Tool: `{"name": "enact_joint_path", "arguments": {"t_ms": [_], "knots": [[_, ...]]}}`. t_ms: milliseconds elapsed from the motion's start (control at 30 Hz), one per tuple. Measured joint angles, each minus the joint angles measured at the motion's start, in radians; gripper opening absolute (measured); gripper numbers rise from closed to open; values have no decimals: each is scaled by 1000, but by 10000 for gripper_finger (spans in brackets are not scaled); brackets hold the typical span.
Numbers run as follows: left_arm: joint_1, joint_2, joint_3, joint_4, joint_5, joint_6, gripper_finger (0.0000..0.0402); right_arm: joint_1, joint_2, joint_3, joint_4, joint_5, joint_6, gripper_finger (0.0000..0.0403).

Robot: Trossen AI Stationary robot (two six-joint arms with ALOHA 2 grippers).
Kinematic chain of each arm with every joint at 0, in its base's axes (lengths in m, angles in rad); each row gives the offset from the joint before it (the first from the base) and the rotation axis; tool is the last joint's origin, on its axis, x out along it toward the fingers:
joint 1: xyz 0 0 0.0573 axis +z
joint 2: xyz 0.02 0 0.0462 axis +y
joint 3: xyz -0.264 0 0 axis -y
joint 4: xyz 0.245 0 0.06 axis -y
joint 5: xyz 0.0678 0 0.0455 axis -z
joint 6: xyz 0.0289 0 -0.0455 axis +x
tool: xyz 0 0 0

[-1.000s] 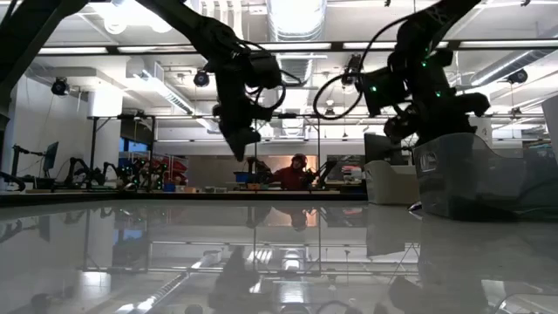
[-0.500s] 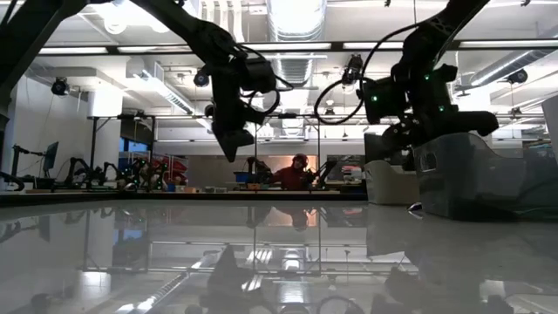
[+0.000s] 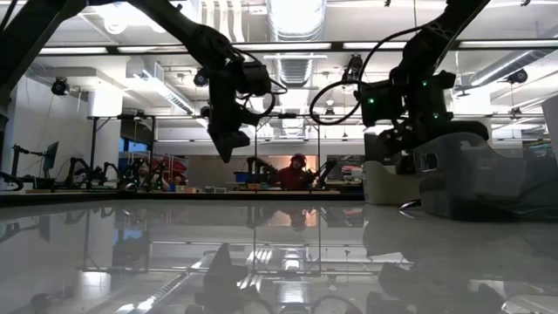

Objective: Sort silverware by color (type)
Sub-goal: Put the black spoon into the black bin

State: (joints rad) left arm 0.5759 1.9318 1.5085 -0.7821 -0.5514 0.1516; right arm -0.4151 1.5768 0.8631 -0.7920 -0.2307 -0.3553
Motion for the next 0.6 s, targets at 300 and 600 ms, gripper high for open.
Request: {"name": "enact_joint_path", "arguments": {"t_ms": [300, 600], "knots": [[14, -1, 0, 0, 0, 0, 71, -2, 2, 0, 17, 8, 49, 14], [13, 0, 0, 0, 1, -3, 71, -2, -29, 67, -64, -29, 103, 10]]}}
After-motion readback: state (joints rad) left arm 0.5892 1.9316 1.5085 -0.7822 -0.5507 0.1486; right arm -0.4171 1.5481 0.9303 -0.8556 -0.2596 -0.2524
